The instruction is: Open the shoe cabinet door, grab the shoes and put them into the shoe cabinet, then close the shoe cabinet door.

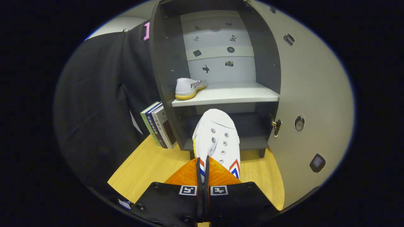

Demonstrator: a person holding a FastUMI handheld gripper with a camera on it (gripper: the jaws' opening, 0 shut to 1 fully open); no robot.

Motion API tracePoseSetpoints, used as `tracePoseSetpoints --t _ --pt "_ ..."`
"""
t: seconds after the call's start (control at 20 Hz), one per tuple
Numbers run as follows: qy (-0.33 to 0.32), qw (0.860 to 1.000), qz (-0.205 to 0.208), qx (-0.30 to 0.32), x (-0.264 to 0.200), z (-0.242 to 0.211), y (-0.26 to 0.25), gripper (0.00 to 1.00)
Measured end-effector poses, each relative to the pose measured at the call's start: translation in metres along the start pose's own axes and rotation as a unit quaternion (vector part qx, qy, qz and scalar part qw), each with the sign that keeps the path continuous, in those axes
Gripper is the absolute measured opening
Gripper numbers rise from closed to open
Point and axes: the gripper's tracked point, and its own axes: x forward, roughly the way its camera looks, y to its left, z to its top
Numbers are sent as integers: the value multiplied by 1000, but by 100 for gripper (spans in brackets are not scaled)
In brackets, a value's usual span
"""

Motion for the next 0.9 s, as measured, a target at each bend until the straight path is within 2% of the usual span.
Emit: tracePoseSetpoints --t 0.5,0.9 --pt "-87 996 -13 16 58 145 -25 1" --pt "-106 994 -19 31 134 214 -35 1"
